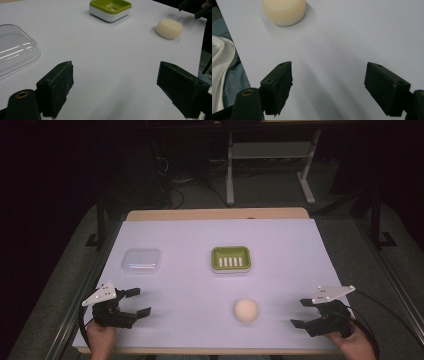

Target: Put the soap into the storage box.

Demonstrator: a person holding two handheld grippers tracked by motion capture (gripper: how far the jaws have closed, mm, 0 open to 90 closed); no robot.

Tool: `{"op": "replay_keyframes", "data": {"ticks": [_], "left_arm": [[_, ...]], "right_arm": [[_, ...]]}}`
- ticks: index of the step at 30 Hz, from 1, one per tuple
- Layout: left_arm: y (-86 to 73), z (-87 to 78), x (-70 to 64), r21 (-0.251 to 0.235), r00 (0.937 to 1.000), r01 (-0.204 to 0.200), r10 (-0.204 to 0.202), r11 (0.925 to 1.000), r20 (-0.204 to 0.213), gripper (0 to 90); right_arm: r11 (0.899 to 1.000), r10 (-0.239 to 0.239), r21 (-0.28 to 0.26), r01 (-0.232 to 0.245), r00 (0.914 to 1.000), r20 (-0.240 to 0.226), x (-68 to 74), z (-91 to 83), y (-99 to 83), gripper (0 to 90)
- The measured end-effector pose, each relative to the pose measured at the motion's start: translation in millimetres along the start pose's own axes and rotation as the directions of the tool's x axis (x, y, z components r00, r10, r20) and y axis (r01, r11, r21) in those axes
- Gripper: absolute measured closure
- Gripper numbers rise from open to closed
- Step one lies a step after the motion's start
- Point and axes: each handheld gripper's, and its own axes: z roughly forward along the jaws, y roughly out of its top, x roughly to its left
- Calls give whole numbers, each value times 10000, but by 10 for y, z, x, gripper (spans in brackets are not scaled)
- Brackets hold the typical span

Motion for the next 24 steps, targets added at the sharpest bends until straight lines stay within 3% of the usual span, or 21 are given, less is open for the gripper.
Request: {"op": "replay_keyframes", "data": {"ticks": [7,24], "left_arm": [[3,1,4,24,10000,-68,67,10000,52,132],[2,-3,7,-29,9999,-2,2,10000,101,132]], "right_arm": [[9993,-375,-48,375,9993,-20,74,14,65,211],[9976,-685,-36,685,9976,-91,168,49,161,207]]}}
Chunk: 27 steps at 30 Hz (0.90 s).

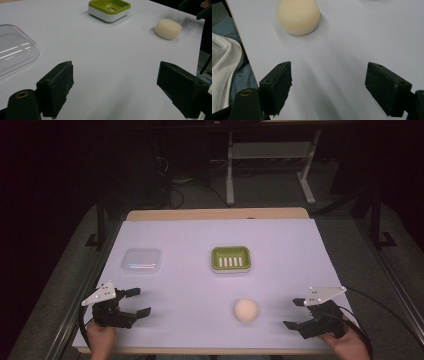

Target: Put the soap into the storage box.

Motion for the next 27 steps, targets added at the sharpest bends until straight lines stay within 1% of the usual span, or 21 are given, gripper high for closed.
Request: {"op": "replay_keyframes", "data": {"ticks": [11,16,23,27], "left_arm": [[0,1,1,3,10000,5,-5,10000,10,132],[0,3,3,1,10000,-48,48,10000,35,132],[-1,1,1,0,10000,-20,20,10000,20,132],[-2,1,5,19,10000,-38,38,10000,31,132]], "right_arm": [[9994,-343,56,345,9991,-233,78,52,98,201],[9995,-293,60,295,9992,-253,85,58,102,201],[9990,-405,150,411,9983,-408,107,95,147,196],[9990,-378,204,388,9981,-479,106,114,180,187]]}}
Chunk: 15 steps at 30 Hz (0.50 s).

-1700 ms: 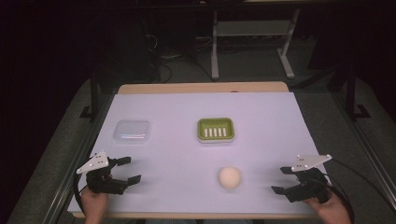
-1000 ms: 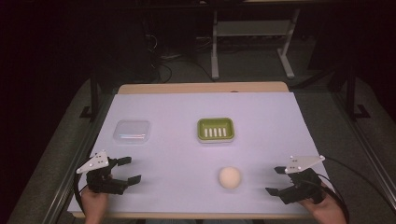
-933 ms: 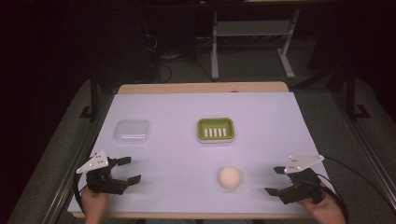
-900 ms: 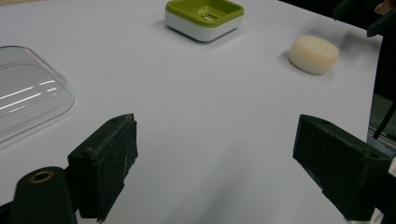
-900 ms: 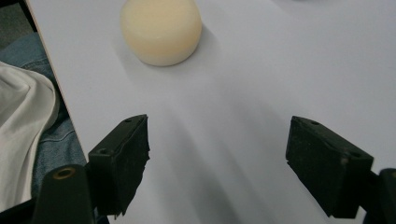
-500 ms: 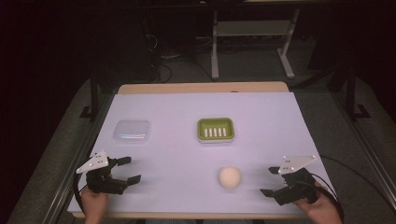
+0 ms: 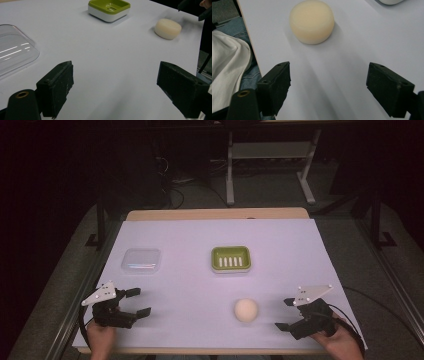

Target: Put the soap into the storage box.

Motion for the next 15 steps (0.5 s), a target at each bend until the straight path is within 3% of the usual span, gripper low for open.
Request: {"op": "replay_keyframes", "data": {"ticks": [15], "left_arm": [[0,5,-2,-4,10000,-34,34,10000,-5,132]], "right_arm": [[9997,-155,192,162,9992,-368,-7,72,182,168]]}}
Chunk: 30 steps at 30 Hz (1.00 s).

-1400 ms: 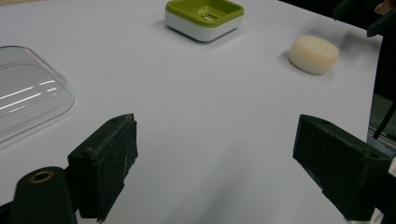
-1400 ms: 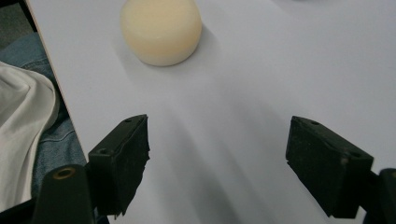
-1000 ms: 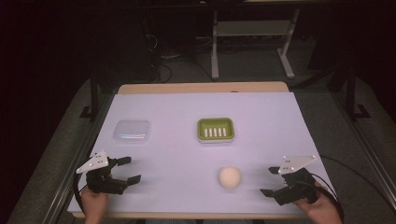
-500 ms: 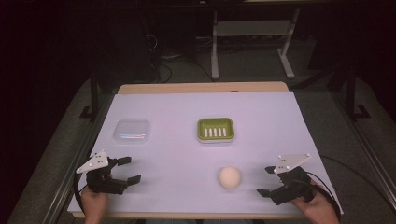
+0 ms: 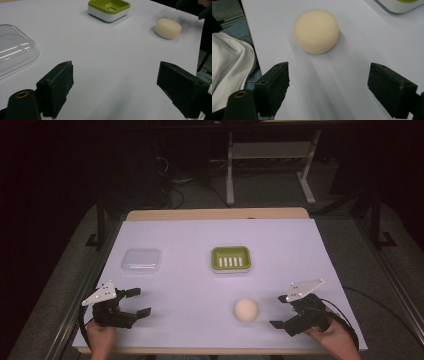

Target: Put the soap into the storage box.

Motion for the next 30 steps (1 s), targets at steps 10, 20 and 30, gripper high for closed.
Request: {"op": "replay_keyframes", "data": {"ticks": [10,20,30], "left_arm": [[-1,-3,-1,-8,10000,24,-24,10000,-28,132],[1,-10,3,15,10000,3,-3,10000,-37,132],[1,-17,8,-12,10000,-12,12,10000,-37,132]], "right_arm": [[9996,-200,177,205,9995,-264,4,63,171,156],[9970,-692,316,706,9967,-426,-14,155,324,156],[9952,-923,275,940,9940,-583,-56,125,497,154]]}}
